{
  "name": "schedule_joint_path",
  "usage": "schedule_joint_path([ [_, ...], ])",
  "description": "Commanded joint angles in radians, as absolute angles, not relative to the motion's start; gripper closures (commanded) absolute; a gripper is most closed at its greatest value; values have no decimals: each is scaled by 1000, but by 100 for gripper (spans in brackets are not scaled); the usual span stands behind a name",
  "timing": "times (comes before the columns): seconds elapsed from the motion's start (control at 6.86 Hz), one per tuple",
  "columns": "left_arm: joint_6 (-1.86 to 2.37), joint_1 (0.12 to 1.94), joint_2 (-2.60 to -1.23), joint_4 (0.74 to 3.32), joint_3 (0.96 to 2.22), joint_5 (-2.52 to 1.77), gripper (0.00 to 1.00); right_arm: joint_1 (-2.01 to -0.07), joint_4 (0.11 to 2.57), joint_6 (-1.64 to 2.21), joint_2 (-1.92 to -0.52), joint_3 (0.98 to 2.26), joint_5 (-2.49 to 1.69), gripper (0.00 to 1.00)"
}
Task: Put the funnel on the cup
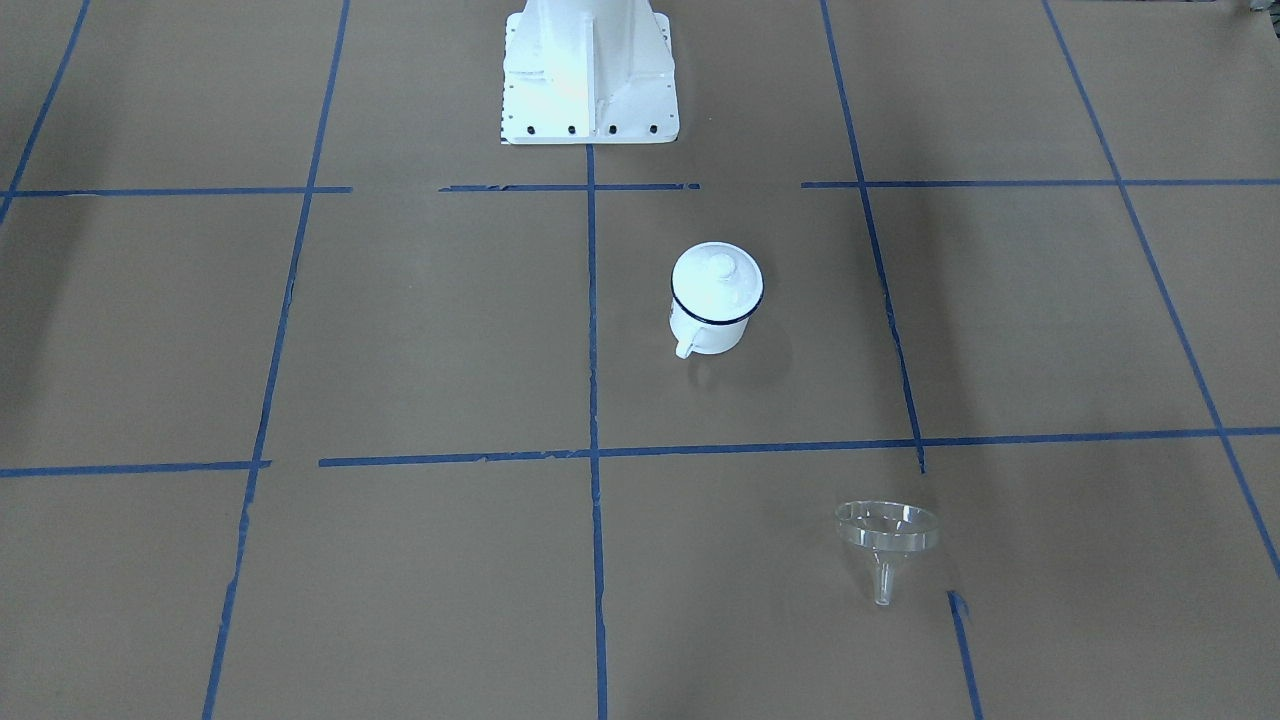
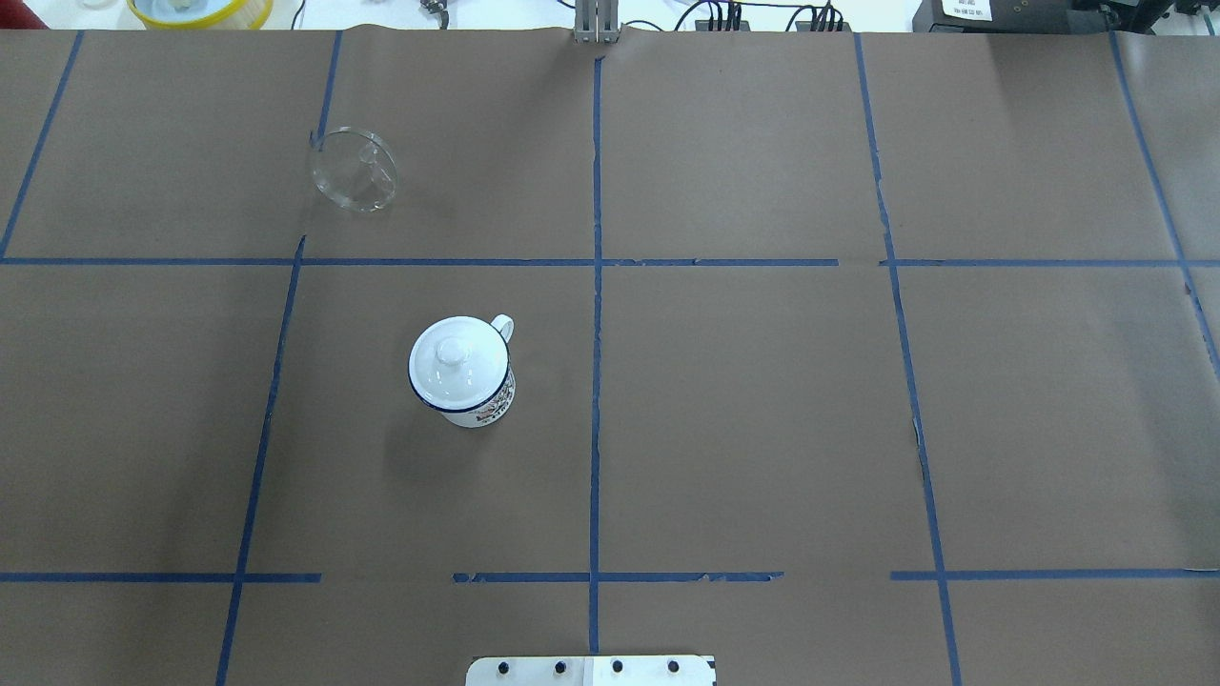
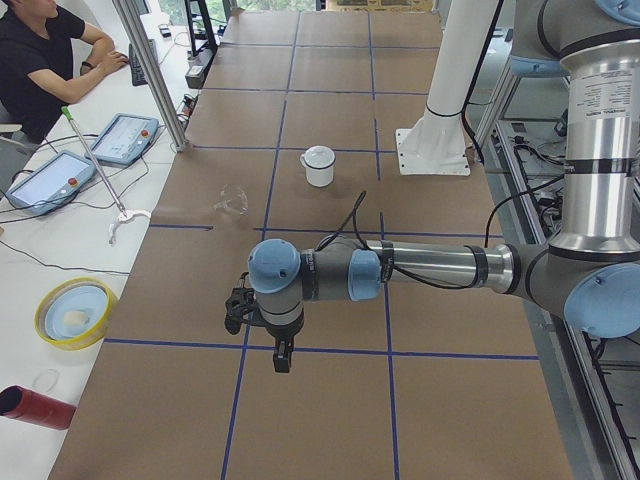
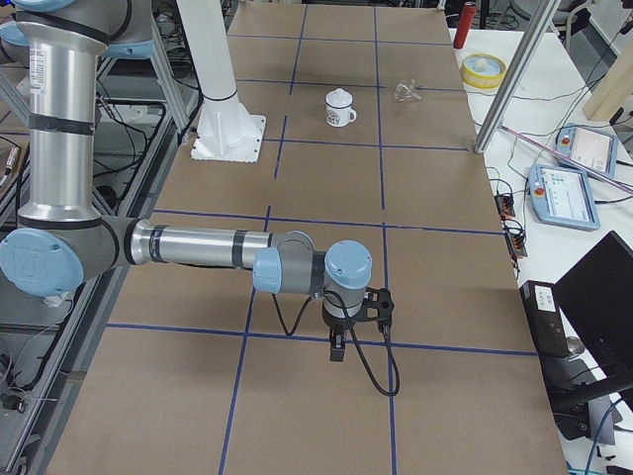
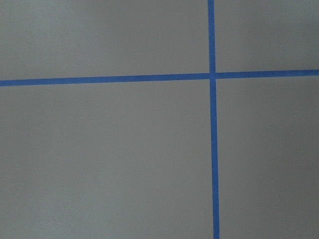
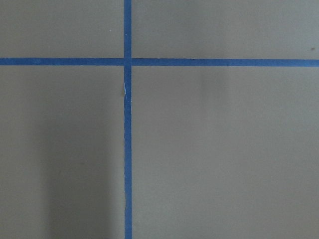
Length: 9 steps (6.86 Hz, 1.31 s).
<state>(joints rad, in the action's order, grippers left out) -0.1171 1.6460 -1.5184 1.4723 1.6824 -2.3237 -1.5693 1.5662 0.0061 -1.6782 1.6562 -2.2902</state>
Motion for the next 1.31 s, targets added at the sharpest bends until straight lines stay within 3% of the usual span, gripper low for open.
schedule_joint_path([
  [0.0, -106, 1643, -1529, 1468, 1713, -2321, 0, -1569, 1566, 6, -1678, 1655, -2290, 0],
  [0.29, -45, 1635, -1580, 1415, 1767, -2264, 0, -1569, 1566, 6, -1678, 1657, -2290, 0],
  [0.58, 110, 1555, -1633, 1311, 1898, -2269, 0, -1569, 1566, 6, -1678, 1655, -2290, 0],
  [1.17, 421, 1361, -1869, 1241, 1979, -2312, 0, -1569, 1566, 6, -1678, 1657, -2290, 0],
])
